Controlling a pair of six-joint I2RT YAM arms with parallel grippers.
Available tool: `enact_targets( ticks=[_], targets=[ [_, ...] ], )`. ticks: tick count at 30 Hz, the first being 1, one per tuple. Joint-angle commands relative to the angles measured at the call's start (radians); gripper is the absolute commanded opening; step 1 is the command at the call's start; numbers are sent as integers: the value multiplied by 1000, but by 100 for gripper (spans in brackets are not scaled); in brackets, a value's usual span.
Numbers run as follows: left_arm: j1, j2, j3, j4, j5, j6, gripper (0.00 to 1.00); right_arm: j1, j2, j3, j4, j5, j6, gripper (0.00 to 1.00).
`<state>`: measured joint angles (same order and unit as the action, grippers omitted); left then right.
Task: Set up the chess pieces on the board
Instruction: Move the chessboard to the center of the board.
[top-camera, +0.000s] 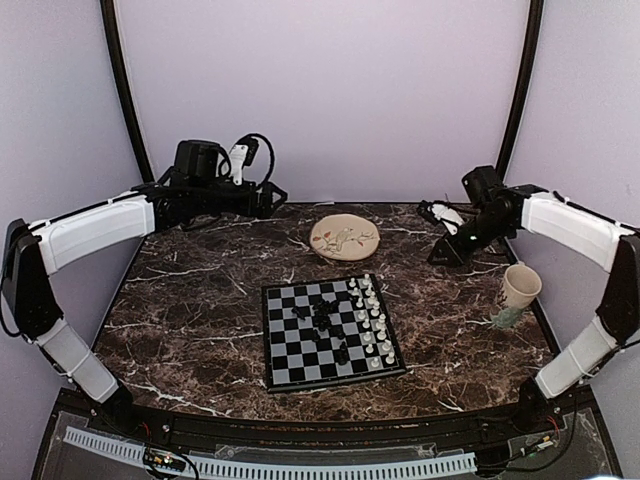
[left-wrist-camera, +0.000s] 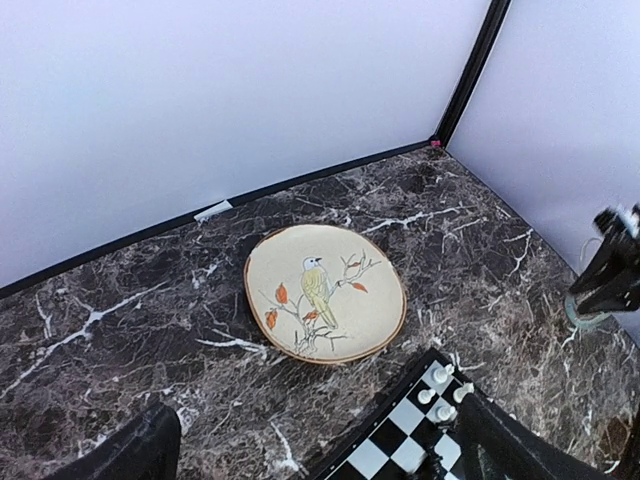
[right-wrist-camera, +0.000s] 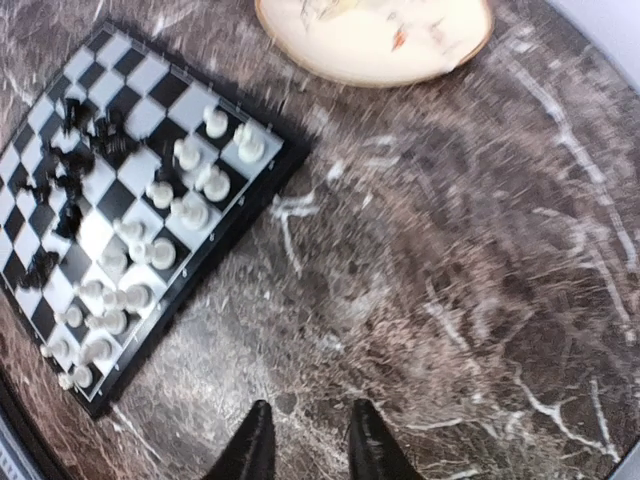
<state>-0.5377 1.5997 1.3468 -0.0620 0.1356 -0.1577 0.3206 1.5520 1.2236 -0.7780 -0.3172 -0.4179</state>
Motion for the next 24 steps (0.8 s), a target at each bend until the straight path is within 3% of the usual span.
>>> enact_targets(
  ticks=[1,6,8,14,20,22,24],
  targets=[
    [-1,-106,-155,-35,-43,73,99,-7,-168,-76,179,32,49,33],
    [-2,-193,-318,48,-99,74,99,-25,-281,-280,376,4,80,59],
    [-1,-215,-365,71,-102,80,99,-35,-302,-346,452,-28,102,63],
    [-3,-236,-433,144,-176,35,99,-48,-355,-395,491,-74,78,66],
    [5,-72,-329,89,-242,31,99,-48,-358,-422,463,-163,7,65],
    [13,-35,-294,65,-154,57,90,-48,-346,-416,440,-166,-19,64],
    [12,-34,-292,86,-3,82,74,-48,-333,-414,437,-159,-33,63]
  ],
)
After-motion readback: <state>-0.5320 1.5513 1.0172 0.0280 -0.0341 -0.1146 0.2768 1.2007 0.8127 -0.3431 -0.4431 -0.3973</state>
